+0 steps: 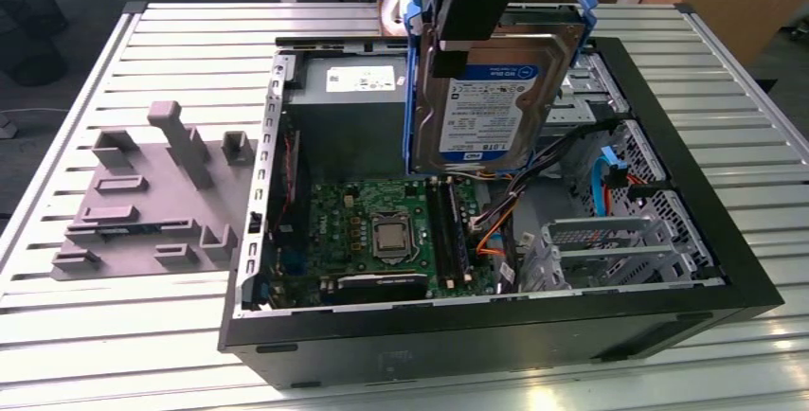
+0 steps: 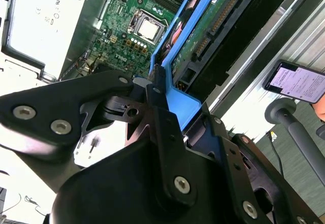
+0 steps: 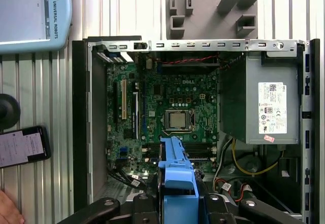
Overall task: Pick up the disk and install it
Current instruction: 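Insert the disk into the insertion slot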
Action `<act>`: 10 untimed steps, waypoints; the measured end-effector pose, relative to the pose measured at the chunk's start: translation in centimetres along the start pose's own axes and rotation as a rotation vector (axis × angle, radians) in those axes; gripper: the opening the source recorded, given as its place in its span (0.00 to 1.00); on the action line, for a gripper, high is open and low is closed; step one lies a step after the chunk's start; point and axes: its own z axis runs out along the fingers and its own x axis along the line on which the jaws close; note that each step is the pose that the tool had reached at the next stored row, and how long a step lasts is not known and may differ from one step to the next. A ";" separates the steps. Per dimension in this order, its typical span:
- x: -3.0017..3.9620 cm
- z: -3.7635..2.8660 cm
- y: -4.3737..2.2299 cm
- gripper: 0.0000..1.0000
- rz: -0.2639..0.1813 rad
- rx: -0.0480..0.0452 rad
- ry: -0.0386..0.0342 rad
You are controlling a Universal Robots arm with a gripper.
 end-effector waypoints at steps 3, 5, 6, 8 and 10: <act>1.23 0.02 -0.12 0.36 0.000 0.0000 0.0000; 0.55 0.13 -0.11 0.36 0.000 0.0000 0.0000; 0.55 0.11 -0.11 0.36 0.000 0.0000 0.0000; 0.56 -1.00 -0.10 0.36 0.000 0.0000 0.0000; 0.56 -1.03 -0.10 0.36 0.000 0.0000 0.0000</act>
